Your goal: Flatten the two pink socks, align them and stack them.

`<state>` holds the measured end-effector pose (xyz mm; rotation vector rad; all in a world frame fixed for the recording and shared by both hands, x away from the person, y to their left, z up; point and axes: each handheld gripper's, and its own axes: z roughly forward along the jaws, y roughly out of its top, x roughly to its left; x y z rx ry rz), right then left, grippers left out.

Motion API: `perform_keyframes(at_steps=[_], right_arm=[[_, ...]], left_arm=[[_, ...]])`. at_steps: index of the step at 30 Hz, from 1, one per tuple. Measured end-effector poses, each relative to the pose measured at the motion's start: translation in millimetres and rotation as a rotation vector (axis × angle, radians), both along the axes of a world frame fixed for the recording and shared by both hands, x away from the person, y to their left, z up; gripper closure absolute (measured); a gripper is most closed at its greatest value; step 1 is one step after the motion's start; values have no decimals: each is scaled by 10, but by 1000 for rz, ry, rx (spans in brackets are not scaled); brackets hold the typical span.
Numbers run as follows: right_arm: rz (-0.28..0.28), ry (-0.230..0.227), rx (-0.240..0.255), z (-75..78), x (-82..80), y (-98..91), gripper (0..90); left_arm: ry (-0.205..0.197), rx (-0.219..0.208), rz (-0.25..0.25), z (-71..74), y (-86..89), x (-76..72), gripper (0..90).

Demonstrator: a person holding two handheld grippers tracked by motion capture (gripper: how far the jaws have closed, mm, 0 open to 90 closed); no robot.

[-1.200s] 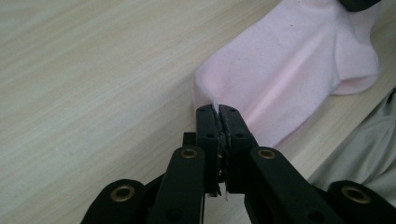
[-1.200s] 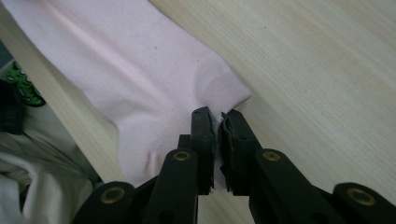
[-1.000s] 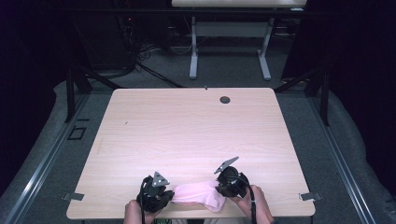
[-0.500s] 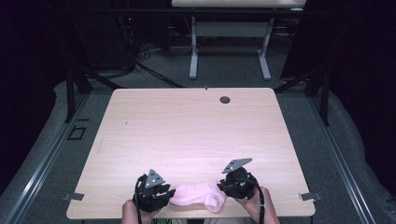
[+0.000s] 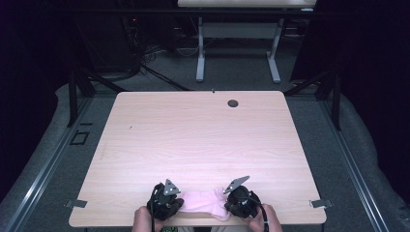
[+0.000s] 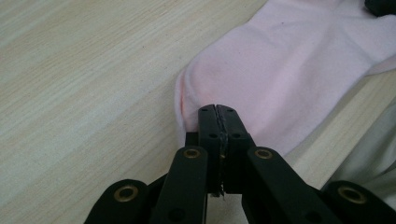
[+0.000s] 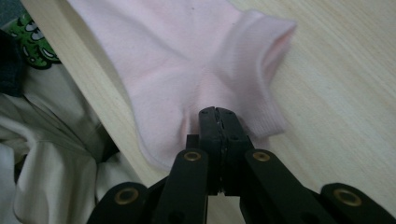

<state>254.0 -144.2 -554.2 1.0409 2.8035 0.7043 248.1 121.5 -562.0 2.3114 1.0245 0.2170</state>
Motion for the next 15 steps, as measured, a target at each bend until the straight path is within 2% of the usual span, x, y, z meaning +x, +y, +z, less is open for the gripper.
perform_keyframes(at_steps=[6, 11, 15], right_arm=[[-1, -9, 4, -7, 86, -94, 899], [-23, -29, -15, -2, 172, -122, 898], [-28, -34, -17, -2, 247, -146, 899]], left_arm=[[-11, -13, 9, -13, -25, 31, 891], [-15, -34, 31, -29, -80, 44, 887], [-6, -53, 38, -35, -78, 38, 874]])
